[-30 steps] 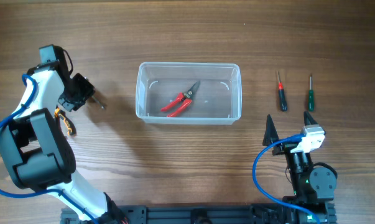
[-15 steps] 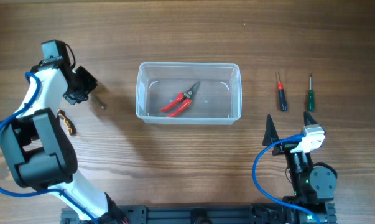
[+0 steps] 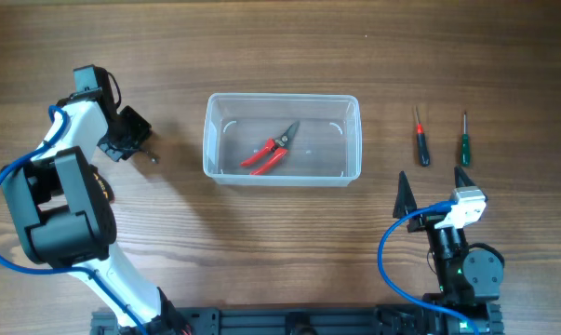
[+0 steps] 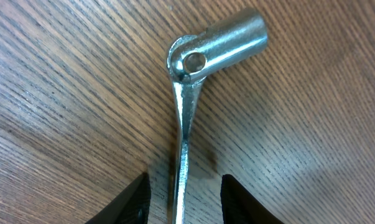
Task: Pack container
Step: 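Lower the left gripper and grasp the socket wrench shaft, then lift the socket wrench and carry it over the container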
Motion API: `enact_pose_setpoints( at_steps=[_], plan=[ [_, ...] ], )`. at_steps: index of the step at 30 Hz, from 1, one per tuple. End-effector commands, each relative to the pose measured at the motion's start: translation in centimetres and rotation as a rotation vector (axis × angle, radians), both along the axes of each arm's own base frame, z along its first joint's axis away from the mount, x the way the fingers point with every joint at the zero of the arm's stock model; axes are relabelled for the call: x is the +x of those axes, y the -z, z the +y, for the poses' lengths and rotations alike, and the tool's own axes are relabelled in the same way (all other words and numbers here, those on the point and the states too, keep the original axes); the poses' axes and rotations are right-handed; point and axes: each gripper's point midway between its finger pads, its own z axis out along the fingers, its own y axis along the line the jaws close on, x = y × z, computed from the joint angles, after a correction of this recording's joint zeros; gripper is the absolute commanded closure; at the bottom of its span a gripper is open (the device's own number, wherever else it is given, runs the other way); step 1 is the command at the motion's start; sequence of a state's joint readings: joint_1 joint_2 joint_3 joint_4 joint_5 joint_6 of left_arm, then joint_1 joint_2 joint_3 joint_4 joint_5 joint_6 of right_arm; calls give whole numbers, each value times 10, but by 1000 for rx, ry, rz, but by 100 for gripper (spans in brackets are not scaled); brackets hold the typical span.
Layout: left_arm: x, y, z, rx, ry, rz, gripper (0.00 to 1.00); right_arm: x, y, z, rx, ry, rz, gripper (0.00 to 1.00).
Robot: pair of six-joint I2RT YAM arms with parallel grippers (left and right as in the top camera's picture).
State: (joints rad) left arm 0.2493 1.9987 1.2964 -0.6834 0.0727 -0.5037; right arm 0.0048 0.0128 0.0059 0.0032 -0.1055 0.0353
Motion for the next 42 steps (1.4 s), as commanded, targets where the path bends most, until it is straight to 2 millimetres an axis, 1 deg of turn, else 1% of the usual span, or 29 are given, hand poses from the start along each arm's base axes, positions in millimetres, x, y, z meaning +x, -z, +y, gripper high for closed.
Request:
enact_pose_setpoints(
  at_steps=[1, 5, 8, 12, 13, 15, 16, 18, 20, 27, 29, 30, 32, 34, 38, 40, 42],
  plan=[
    [3, 1, 6, 31, -17, 4, 62, -1, -3, 1, -8, -10, -14, 0],
    [0, 8, 7, 39, -19, 26, 62, -1, -3, 1, -9, -10, -14, 0],
    [-5, 19, 6, 30, -18, 61, 62, -1, -3, 1, -9, -10, -14, 0],
    [-8, 26, 5, 25, -18, 82, 63, -1, -3, 1, -8, -10, -14, 0],
    [-8, 27, 5, 25, -18, 84, 66, -1, -3, 1, -8, -10, -14, 0],
    [-8, 27, 5, 25, -18, 82, 75, -1, -3, 1, -8, -10, -14, 0],
    [-8, 27, 5, 25, -18, 82, 78, -1, -3, 1, -8, -10, -14, 0],
    [-8, 27, 5, 25, -18, 83, 89, -1, -3, 1, -8, -10, -14, 0],
    [-8, 27, 5, 25, -17, 84, 96, -1, -3, 1, -9, -10, -14, 0],
    [-10, 26, 4, 23, -17, 91, 96, -1, -3, 1, -8, -10, -14, 0],
    [-8, 23, 5, 24, -16, 85, 96, -1, -3, 1, -8, -10, -14, 0],
    [-5, 19, 6, 26, -10, 80, 96, -1, -3, 1, -9, -10, -14, 0],
    [3, 4, 8, 33, -2, 60, 96, -1, -3, 1, -8, -10, -14, 0],
    [16, -19, 11, 41, -2, 28, 96, -1, -3, 1, -9, -10, -14, 0],
    [43, -74, 17, 68, 21, -61, 96, -1, -3, 1, -9, -10, -14, 0],
    [58, -111, 18, 88, 34, -125, 96, -1, -3, 1, -8, -10, -14, 0],
    [67, -142, 16, 108, 61, -183, 96, -1, -3, 1, -8, -10, -14, 0]
  ],
)
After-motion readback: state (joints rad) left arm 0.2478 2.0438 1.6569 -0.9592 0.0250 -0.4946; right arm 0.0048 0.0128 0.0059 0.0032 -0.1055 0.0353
